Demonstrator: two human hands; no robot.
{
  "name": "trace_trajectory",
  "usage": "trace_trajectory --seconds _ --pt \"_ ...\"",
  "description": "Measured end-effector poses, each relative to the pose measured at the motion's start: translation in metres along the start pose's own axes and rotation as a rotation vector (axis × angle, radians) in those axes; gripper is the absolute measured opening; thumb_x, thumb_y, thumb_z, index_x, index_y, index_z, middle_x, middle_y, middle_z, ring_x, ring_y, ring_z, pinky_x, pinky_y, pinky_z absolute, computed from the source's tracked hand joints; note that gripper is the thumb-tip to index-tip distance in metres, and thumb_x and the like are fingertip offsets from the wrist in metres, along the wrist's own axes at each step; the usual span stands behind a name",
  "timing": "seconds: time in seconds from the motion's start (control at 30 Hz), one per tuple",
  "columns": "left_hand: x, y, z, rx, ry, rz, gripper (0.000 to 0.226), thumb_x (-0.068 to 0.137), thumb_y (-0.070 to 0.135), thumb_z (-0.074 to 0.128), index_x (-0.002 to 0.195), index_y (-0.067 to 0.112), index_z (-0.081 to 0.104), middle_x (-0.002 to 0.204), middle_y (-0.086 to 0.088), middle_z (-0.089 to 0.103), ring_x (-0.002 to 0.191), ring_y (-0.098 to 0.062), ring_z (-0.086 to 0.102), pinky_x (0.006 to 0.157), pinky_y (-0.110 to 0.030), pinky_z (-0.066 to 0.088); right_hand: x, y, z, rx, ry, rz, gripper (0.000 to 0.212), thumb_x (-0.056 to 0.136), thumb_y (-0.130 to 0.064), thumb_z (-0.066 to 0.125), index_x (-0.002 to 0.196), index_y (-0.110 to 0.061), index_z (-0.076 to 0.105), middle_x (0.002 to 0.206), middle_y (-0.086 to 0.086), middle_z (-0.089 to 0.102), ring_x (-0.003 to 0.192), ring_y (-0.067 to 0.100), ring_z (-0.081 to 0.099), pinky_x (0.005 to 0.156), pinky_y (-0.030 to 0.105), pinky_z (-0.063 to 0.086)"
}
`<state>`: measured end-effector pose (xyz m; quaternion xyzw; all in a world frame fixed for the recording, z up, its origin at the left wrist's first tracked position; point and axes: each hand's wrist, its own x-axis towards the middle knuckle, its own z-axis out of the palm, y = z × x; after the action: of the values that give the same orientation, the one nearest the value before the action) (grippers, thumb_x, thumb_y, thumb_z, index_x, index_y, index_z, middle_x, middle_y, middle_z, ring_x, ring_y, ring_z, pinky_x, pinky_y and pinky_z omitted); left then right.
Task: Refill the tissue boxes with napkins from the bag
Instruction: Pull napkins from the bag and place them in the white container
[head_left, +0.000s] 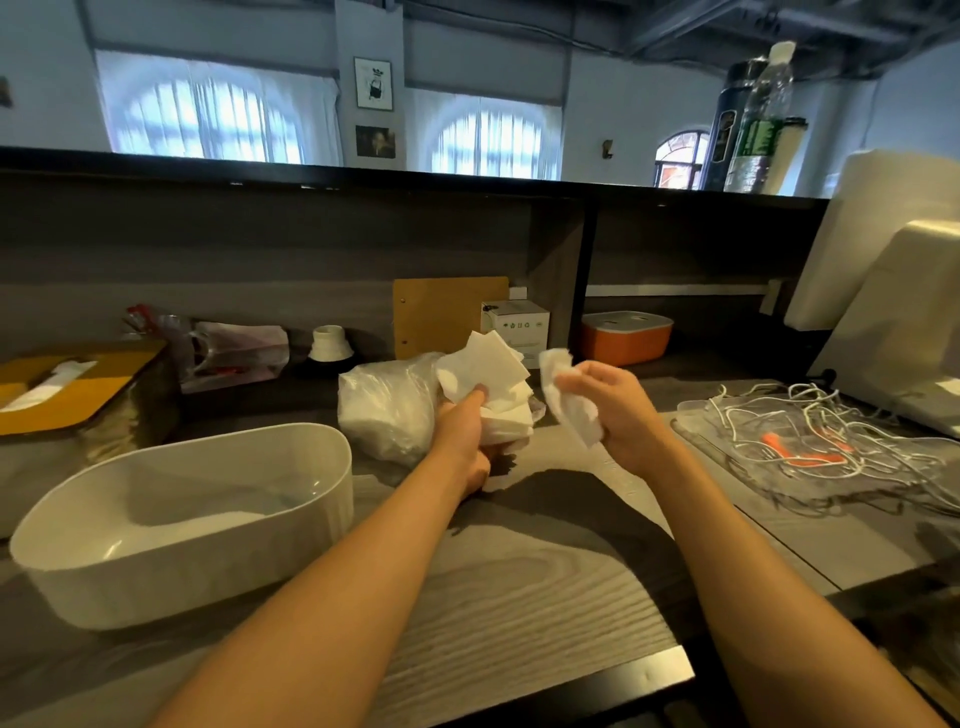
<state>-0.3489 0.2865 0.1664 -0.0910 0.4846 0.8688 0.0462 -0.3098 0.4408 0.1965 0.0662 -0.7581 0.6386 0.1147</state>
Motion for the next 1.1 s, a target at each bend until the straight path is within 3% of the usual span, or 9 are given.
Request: trace_trajectory --seconds 0.1,0.2,0.3,0.43,0.57,0.73,0.83,0.97,1.1 --pt "0.001 -0.005 0.002 0.13 -0.072 0.031 0.036 0.099 0.024 0.058 0.133 0.02 0.049 0.111 -0.007 0.065 0.1 -0.03 0.065 0.082 -0.05 0.058 0.001 -0.001 0.004 0.135 0.122 -0.147 0.011 0.091 -0.026 0.065 0.084 -0.018 0.064 0.082 0.001 0.06 0.083 0.019 0.057 0.077 0.031 0.049" --pt "-0.002 -0.006 0.001 0.21 -0.17 0.052 0.028 0.101 0.021 0.053 0.129 0.02 0.048 0.109 -0.006 0.063 0.099 -0.026 0.064 0.077 -0.043 0.058 0.005 0.003 0.009 -0.095 0.192 -0.266 0.01 0.09 -0.029 0.068 0.086 -0.021 0.064 0.082 -0.001 0.064 0.078 0.011 0.06 0.069 0.021 0.05" --pt "-0.003 -0.007 0.001 0.238 -0.248 0.063 0.031 0.1 0.02 0.052 0.131 0.017 0.05 0.113 -0.01 0.065 0.104 -0.03 0.064 0.088 -0.05 0.056 0.013 0.01 0.006 -0.297 0.294 -0.304 0.011 0.089 -0.029 0.069 0.09 -0.018 0.065 0.082 -0.006 0.064 0.077 0.007 0.06 0.065 0.015 0.048" --pt "-0.005 -0.005 0.001 0.261 -0.287 0.041 0.027 0.098 0.023 0.052 0.124 0.018 0.053 0.11 -0.011 0.066 0.097 -0.029 0.065 0.08 -0.045 0.058 0.019 0.017 -0.002 -0.439 0.296 -0.24 0.026 0.089 -0.02 0.07 0.115 -0.017 0.066 0.106 -0.007 0.063 0.095 0.007 0.056 0.076 0.016 0.045" --pt "-0.003 -0.009 0.0 0.379 -0.33 0.074 0.048 0.09 0.02 0.066 0.134 0.012 0.05 0.119 -0.016 0.064 0.106 -0.031 0.064 0.085 -0.045 0.057 0.018 0.017 -0.001 -0.5 0.273 -0.286 0.041 0.089 -0.011 0.07 0.129 -0.014 0.061 0.116 -0.004 0.061 0.104 0.006 0.051 0.078 0.01 0.041" --pt "-0.004 -0.007 0.002 0.401 -0.377 0.078 0.05 0.091 0.007 0.063 0.137 0.015 0.045 0.124 -0.012 0.062 0.111 -0.031 0.061 0.085 -0.043 0.056 0.015 0.009 -0.009 -0.383 0.38 -0.449 0.02 0.095 -0.014 0.061 0.113 -0.011 0.07 0.104 -0.005 0.068 0.087 0.0 0.059 0.073 0.009 0.047" --pt "-0.004 -0.008 0.003 0.462 -0.438 0.091 0.055 0.091 0.005 0.063 0.14 0.017 0.042 0.125 -0.012 0.06 0.112 -0.03 0.06 0.089 -0.043 0.055 0.013 0.004 -0.009 -0.351 0.291 -0.469 0.016 0.095 -0.012 0.06 0.108 -0.015 0.07 0.093 -0.021 0.06 0.089 -0.008 0.06 0.072 0.01 0.051" --pt "-0.009 -0.005 -0.001 0.52 -0.624 0.087 0.06 0.089 0.002 0.061 0.143 0.017 0.038 0.125 -0.012 0.059 0.111 -0.028 0.061 0.083 -0.035 0.055 0.016 0.008 -0.006 -0.504 0.184 -0.363 0.021 0.096 -0.012 0.059 0.114 -0.013 0.07 0.103 -0.007 0.064 0.098 0.008 0.057 0.085 0.028 0.052" --pt "-0.012 -0.002 -0.004 0.536 -0.726 0.092 0.078 0.074 0.011 0.063 0.145 0.027 0.034 0.131 -0.012 0.055 0.116 -0.03 0.059 0.086 -0.034 0.057 0.018 0.014 -0.005 -0.494 0.208 -0.199 0.023 0.095 -0.017 0.062 0.116 -0.017 0.07 0.106 -0.007 0.062 0.103 0.014 0.057 0.089 0.034 0.052"
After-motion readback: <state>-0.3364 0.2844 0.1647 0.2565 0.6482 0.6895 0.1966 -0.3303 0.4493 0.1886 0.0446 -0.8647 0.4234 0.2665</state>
